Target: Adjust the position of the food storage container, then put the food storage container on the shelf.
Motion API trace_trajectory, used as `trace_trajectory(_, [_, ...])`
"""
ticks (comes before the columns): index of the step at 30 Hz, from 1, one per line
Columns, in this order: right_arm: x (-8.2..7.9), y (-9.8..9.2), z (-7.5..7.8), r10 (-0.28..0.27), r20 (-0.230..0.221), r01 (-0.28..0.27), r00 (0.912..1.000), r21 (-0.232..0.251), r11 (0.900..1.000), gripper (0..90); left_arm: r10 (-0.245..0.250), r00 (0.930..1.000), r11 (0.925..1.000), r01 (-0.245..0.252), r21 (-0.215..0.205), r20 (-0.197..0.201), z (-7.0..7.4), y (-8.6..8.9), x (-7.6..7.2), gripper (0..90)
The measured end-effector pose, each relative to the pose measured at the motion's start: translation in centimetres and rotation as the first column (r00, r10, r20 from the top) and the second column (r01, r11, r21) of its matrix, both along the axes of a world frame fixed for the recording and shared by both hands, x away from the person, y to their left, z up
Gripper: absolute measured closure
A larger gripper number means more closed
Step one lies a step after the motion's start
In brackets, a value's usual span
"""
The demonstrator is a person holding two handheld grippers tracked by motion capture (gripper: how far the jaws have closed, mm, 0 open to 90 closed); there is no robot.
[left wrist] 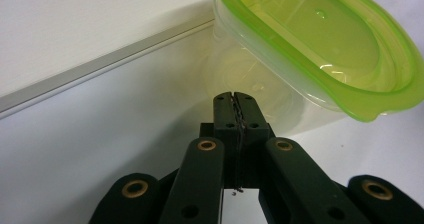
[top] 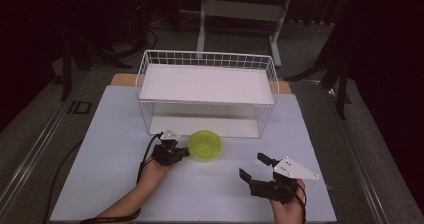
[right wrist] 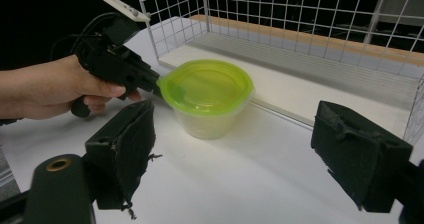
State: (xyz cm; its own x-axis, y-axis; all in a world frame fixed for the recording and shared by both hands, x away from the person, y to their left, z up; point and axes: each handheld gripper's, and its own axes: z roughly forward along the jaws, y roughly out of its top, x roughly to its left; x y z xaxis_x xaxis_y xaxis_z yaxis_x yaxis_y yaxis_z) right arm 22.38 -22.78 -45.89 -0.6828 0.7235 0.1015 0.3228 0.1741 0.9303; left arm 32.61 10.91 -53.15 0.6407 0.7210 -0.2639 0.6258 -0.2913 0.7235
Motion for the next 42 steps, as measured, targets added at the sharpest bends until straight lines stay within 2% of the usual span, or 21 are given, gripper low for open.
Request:
trace_trajectory(12, [0.0,0.0,-0.1,0.004,-0.007,-0.004,1.0,-0.005,1.0,17.6,-0.023,0.9997,0.9996,0.023,0.013,0.009,0.0,-1.8,1.0,90.0])
trace_trajectory(18, [0.0,0.1,-0.2,0.006,-0.007,-0.006,1.0,-0.004,1.0,17.6,-0.015,0.9998,0.9998,0.015,0.015,0.016,0.2,-0.9,0.6,90.0])
trace_trajectory(20, [0.0,0.1,-0.2,0.007,-0.01,-0.007,0.9999,-0.005,1.0,17.6,-0.006,0.9995,0.9999,0.006,0.015,0.03,0.4,-0.2,0.3,89.2])
trace_trajectory(22, [0.0,0.1,-0.2,0.008,-0.007,-0.008,0.9999,-0.009,1.0,17.6,-0.016,0.9979,0.9997,0.015,0.018,0.063,0.8,0.6,-0.3,85.7])
trace_trajectory(26, [0.0,0.3,-0.2,0.011,-0.009,-0.011,0.9999,-0.015,1.0,17.6,-0.033,0.9954,0.9994,0.033,-0.007,0.09,1.5,2.3,-1.4,75.1])
trace_trajectory(28, [0.0,0.4,-0.3,0.013,-0.013,-0.013,0.9998,-0.02,1.0,17.6,-0.053,0.9951,0.9972,0.057,-0.048,0.084,1.9,3.1,-2.1,60.1])
trace_trajectory(30, [0.1,0.5,-0.3,0.017,-0.016,-0.017,0.9997,-0.027,0.999,17.6,-0.068,0.9925,0.9925,0.078,-0.094,0.101,2.1,3.9,-2.7,46.1])
trace_trajectory(31, [0.1,0.6,-0.3,0.017,-0.015,-0.017,0.9997,-0.03,0.999,17.6,-0.072,0.9933,0.9907,0.082,-0.109,0.091,2.1,4.2,-3.0,40.3])
trace_trajectory(33, [0.1,0.6,-0.4,0.017,-0.02,-0.018,0.9997,-0.03,0.999,17.6,-0.074,0.994,0.9881,0.084,-0.129,0.08,2.2,4.6,-3.4,26.6])
trace_trajectory(35, [0.1,0.7,-0.4,0.017,-0.02,-0.018,0.9996,-0.032,0.999,17.6,-0.078,0.9931,0.9866,0.09,-0.136,0.087,2.3,5.0,-3.8,11.4])
trace_trajectory(38, [0.0,0.8,-0.4,0.021,-0.019,-0.022,0.9996,-0.041,0.999,17.6,-0.077,0.9915,0.9733,0.098,-0.208,0.105,2.7,5.5,-4.5,9.4])
trace_trajectory(39, [0.0,0.9,-0.4,0.023,-0.021,-0.024,0.9995,-0.044,0.999,17.5,-0.059,0.9903,0.9731,0.086,-0.214,0.126,3.1,5.6,-4.8,5.9])
trace_trajectory(42, [0.1,1.2,-0.4,0.033,-0.025,-0.034,0.9991,-0.053,0.998,17.5,-0.058,0.9864,0.9674,0.093,-0.235,0.154,4.1,5.8,-5.4,5.0])
